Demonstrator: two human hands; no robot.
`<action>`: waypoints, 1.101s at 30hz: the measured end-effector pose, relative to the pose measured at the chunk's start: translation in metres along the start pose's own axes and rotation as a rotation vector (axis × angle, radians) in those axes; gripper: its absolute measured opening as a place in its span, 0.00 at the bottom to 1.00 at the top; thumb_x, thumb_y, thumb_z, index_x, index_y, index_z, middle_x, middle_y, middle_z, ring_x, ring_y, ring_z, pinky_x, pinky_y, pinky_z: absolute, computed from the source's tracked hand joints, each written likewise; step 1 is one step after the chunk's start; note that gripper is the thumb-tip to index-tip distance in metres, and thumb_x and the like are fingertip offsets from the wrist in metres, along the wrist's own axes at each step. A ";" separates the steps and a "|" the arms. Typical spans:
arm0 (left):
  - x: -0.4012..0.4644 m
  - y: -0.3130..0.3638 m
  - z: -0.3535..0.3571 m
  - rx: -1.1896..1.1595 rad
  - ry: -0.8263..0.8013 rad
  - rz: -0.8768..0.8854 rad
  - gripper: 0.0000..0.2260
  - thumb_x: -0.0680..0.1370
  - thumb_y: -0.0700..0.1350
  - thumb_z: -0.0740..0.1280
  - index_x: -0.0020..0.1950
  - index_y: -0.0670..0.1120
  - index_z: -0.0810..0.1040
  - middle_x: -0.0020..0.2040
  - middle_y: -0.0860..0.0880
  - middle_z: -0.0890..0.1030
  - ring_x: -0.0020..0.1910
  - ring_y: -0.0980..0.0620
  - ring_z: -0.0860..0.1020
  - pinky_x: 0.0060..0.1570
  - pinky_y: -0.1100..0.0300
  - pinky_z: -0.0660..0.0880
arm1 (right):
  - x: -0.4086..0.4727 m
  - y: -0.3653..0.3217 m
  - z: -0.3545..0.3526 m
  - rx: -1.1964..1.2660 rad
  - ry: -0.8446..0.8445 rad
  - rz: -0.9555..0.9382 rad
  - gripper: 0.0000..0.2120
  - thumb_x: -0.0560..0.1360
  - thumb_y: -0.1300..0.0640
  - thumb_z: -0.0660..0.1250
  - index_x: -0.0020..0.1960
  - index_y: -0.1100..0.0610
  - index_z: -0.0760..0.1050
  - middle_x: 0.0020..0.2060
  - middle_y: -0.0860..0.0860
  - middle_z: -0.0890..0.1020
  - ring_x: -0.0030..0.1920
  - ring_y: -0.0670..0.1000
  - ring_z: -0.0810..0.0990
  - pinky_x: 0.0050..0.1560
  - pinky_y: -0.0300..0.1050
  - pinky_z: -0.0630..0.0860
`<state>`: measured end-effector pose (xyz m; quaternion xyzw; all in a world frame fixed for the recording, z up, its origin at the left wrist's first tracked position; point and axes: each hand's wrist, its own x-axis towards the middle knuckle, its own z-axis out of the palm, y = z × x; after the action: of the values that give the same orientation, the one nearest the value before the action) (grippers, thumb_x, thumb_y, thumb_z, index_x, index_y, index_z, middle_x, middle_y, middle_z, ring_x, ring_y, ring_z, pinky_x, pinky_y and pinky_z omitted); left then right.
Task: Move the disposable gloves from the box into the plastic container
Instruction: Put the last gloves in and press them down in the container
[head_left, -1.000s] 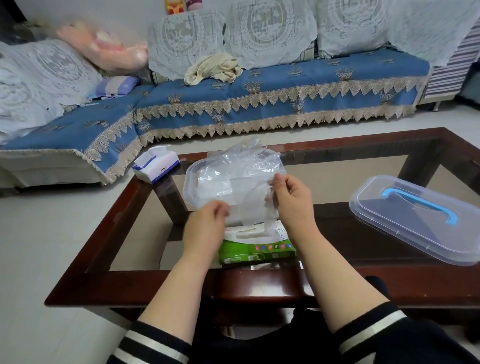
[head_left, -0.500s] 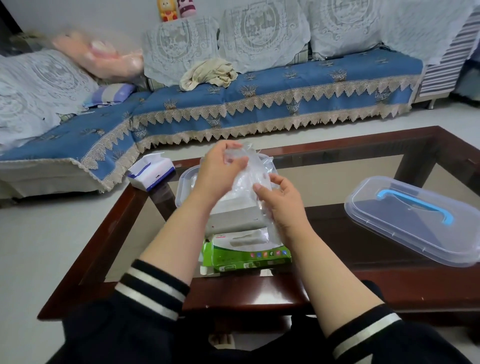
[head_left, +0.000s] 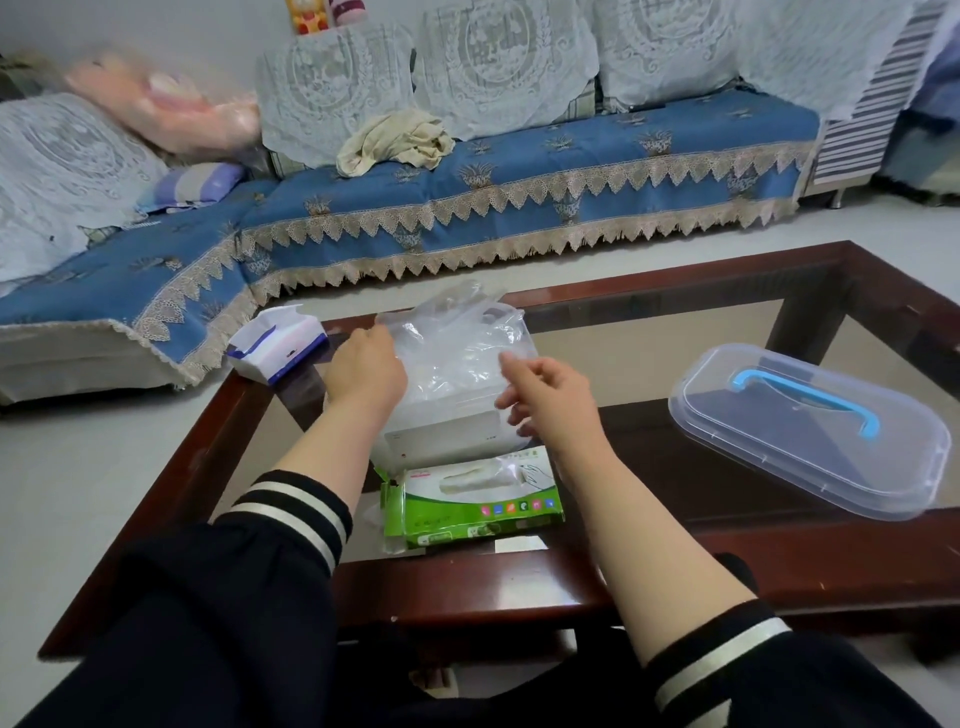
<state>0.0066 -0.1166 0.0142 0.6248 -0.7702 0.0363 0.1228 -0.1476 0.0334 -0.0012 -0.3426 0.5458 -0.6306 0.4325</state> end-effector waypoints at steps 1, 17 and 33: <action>-0.001 0.000 0.000 0.044 0.022 -0.004 0.12 0.79 0.44 0.60 0.60 0.42 0.74 0.59 0.41 0.75 0.57 0.41 0.72 0.48 0.50 0.71 | -0.002 0.002 0.002 -0.086 -0.066 -0.008 0.15 0.74 0.44 0.69 0.46 0.56 0.76 0.33 0.49 0.82 0.31 0.44 0.75 0.35 0.40 0.73; -0.025 -0.036 -0.008 -0.051 0.072 -0.034 0.17 0.82 0.53 0.55 0.64 0.51 0.78 0.71 0.46 0.69 0.69 0.42 0.62 0.69 0.48 0.56 | 0.003 0.047 0.024 -1.015 -0.421 -0.065 0.19 0.72 0.49 0.71 0.61 0.52 0.76 0.59 0.47 0.79 0.54 0.52 0.80 0.50 0.40 0.72; -0.049 -0.051 -0.015 -0.833 0.133 -0.169 0.11 0.82 0.47 0.54 0.46 0.51 0.74 0.55 0.49 0.79 0.57 0.47 0.74 0.63 0.46 0.70 | 0.007 0.052 0.031 -1.088 -0.383 -0.107 0.05 0.72 0.50 0.71 0.41 0.50 0.77 0.44 0.47 0.80 0.43 0.49 0.81 0.36 0.39 0.68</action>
<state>0.0681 -0.0775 0.0120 0.5790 -0.6557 -0.2478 0.4164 -0.1136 0.0134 -0.0475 -0.6507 0.6854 -0.2072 0.2526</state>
